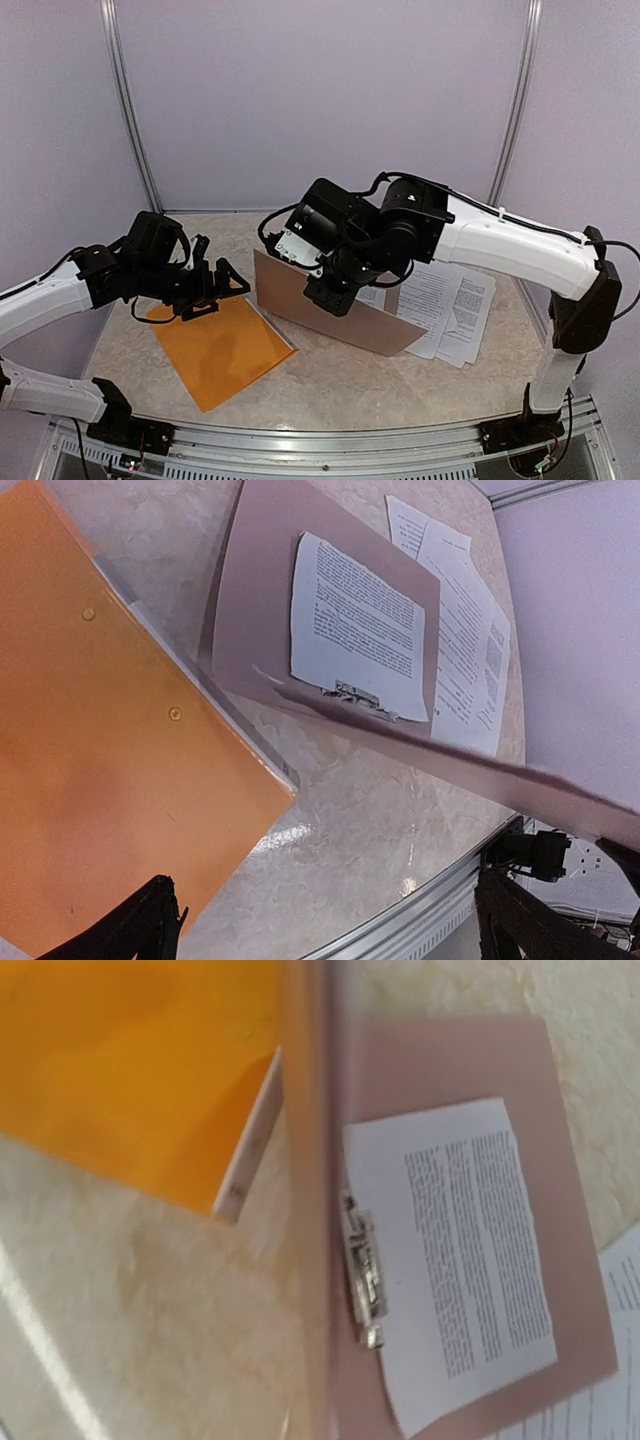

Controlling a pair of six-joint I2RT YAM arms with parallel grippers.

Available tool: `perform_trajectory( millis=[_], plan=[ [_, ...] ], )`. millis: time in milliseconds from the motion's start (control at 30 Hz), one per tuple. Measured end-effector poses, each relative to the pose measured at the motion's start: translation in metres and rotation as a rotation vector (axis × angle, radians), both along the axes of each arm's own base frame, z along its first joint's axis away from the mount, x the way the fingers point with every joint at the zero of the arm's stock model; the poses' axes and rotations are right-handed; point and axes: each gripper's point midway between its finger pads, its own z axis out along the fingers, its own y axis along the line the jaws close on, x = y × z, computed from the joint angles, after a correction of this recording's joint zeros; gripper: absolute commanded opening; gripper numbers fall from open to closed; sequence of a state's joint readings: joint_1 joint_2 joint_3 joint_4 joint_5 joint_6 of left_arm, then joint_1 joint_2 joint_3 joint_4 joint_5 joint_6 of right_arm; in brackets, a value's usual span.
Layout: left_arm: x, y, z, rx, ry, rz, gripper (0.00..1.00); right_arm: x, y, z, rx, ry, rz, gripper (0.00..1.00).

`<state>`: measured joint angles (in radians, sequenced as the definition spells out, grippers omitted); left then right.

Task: Put the files into the folder
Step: Pass from the left arm to the right, then place the folder with some files at the center of the board.

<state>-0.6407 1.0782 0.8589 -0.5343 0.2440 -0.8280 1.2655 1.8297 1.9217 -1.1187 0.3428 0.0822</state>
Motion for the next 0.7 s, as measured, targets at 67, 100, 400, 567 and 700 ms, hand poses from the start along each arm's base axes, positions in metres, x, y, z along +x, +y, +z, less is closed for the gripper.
perform_trajectory(
  millis=[67,100,400,567,700],
  plan=[
    [0.0,0.003,-0.003,0.018,0.002,0.005,0.99,0.018,0.005,-0.002,0.008,0.025,-0.002,0.0],
    [-0.001,0.004,-0.004,0.026,0.005,0.008,0.99,0.029,0.008,-0.005,0.01,0.037,-0.002,0.0],
    [-0.002,0.014,-0.008,0.068,0.005,0.031,0.99,0.096,0.02,-0.024,0.027,0.099,0.026,0.07],
    [-0.002,0.014,-0.01,0.073,0.011,0.033,0.99,0.128,0.011,-0.017,0.049,0.083,0.021,0.21],
    [-0.001,0.013,-0.016,0.086,0.028,0.032,0.99,0.146,0.0,-0.021,0.033,0.085,0.01,0.3]
  ],
)
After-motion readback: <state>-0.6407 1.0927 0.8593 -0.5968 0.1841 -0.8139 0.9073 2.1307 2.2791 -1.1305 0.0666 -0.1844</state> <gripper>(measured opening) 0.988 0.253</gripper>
